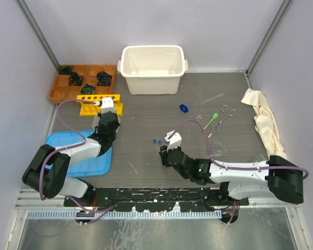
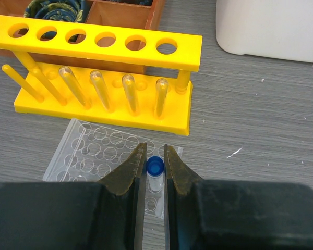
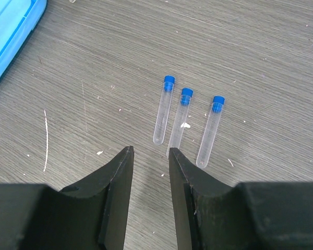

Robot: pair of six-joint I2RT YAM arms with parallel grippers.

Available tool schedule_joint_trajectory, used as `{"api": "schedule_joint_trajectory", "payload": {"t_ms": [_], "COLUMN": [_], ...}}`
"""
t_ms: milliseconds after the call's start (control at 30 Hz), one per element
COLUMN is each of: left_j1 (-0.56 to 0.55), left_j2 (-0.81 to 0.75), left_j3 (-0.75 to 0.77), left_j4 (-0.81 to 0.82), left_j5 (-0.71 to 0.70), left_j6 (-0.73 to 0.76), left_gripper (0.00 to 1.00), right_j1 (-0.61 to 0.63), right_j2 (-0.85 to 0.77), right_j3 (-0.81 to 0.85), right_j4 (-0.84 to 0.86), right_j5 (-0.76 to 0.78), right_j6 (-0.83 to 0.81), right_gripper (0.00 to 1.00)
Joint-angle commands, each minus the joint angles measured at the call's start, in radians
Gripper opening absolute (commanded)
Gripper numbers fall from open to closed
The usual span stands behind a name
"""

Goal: Organize the chemistry lab equipment
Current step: Insert the test tube into the slot of the test tube rack.

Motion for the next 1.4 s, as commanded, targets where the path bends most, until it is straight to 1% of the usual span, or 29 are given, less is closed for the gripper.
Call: {"api": "schedule_joint_trajectory", "payload": {"t_ms": [0,133,200,300,400,433,700,833,900,933,1067,1167,1267,1367], "left_j1": [0.006,0.006,0.006,0.006,0.006,0.006,0.005,0.006,0.005,0.005,0.005,0.006,0.005,0.004], "left_j2": [-0.001,0.013,0.025,0.038,0.041,0.039,0.025,0.018,0.011,0.009,-0.008,-0.045,-0.111,-0.235], "left_j3": [0.005,0.012,0.03,0.057,0.063,0.061,0.045,0.039,0.031,0.027,0.027,0.028,0.018,0.015], "left_j4": [0.027,0.018,-0.019,-0.085,-0.103,-0.103,-0.104,-0.102,-0.091,-0.084,-0.084,-0.101,-0.125,-0.191], "left_j5": [-0.014,-0.007,-0.004,-0.002,0.005,0.007,0.007,0.009,0.01,0.011,0.006,0.006,0.014,0.049], "left_j6": [-0.013,-0.03,-0.042,-0.062,-0.077,-0.079,-0.089,-0.095,-0.099,-0.099,-0.096,-0.101,-0.119,-0.149], "left_gripper": [0.0,0.0,0.0,0.04,0.11,0.12,0.12,0.3,0.45,0.48,0.55,0.56,0.58,0.58], "right_j1": [-0.006,-0.006,-0.006,-0.006,-0.007,-0.007,-0.009,-0.009,-0.01,-0.009,-0.011,-0.011,-0.016,-0.049], "right_j2": [-0.014,-0.016,-0.022,-0.029,-0.027,-0.026,-0.026,-0.022,-0.019,-0.016,-0.017,-0.021,-0.026,-0.019], "right_j3": [0.007,0.008,0.004,0.001,0.001,0.002,0.001,0.001,0.004,0.006,0.007,0.007,0.015,0.044], "right_j4": [0.03,0.029,0.029,0.029,0.029,0.028,0.029,0.028,0.029,0.028,0.028,0.024,-0.001,-0.068], "right_j5": [0.003,0.002,0.002,0.004,0.005,0.006,0.008,0.005,0.003,0.003,0.0,0.001,0.009,0.016], "right_j6": [0.012,0.013,0.014,0.014,0.015,0.015,0.015,0.015,0.015,0.015,0.016,0.02,0.035,0.074], "right_gripper": [0.4,0.4,0.4,0.4,0.4,0.4,0.4,0.4,0.4,0.4,0.4,0.4,0.4,0.4]}}
